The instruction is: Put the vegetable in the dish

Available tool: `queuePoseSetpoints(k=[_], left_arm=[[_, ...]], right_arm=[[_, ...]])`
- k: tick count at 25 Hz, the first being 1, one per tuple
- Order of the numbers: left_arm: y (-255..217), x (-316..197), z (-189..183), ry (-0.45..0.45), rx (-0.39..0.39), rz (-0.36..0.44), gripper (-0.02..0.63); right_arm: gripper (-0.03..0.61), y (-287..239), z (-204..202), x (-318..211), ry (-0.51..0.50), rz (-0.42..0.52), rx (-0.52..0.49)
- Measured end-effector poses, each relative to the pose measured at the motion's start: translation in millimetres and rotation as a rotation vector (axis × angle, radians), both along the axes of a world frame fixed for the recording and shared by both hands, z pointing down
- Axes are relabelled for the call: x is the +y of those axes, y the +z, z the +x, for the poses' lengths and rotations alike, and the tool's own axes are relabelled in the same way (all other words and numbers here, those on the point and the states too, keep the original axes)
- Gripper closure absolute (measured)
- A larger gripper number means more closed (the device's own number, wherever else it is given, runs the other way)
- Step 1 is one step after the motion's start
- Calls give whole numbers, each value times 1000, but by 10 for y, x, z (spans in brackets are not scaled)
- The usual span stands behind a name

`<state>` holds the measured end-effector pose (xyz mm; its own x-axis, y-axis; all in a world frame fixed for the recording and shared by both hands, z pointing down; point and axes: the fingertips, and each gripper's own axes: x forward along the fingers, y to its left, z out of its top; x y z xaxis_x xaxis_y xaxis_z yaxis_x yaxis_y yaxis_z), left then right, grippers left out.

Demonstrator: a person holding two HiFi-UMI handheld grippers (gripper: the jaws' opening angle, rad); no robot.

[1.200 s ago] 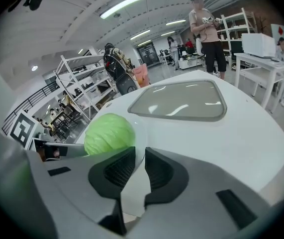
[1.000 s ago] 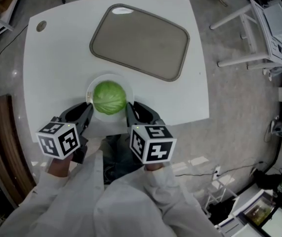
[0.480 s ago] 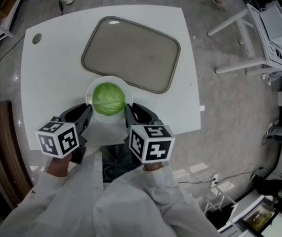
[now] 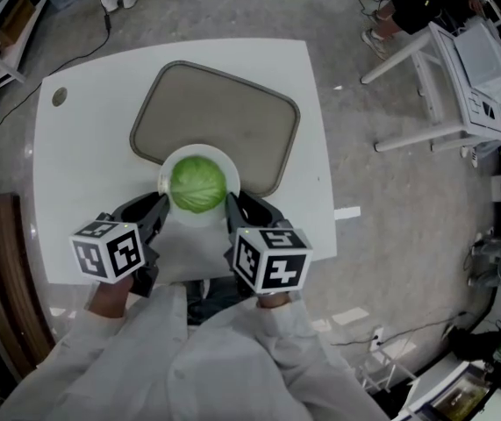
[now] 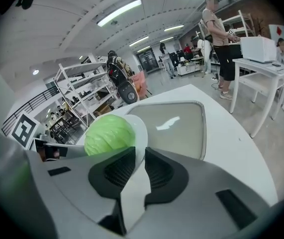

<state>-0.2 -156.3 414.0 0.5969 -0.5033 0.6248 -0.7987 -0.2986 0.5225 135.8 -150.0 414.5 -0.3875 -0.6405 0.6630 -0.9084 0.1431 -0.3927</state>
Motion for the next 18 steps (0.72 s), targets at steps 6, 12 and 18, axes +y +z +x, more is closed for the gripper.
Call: queuePoseSetpoints(k=[6, 12, 18], left_arm=[[-65, -185, 184, 0, -10, 1, 547], [-62, -363, 374, -11, -17, -15, 548], [-56, -581, 465, -23, -27, -28, 548]], right_arm=[[511, -65, 186, -198, 5, 7, 1], [511, -55, 379, -348, 1, -5, -4], [511, -33, 468, -610, -11, -18, -10]])
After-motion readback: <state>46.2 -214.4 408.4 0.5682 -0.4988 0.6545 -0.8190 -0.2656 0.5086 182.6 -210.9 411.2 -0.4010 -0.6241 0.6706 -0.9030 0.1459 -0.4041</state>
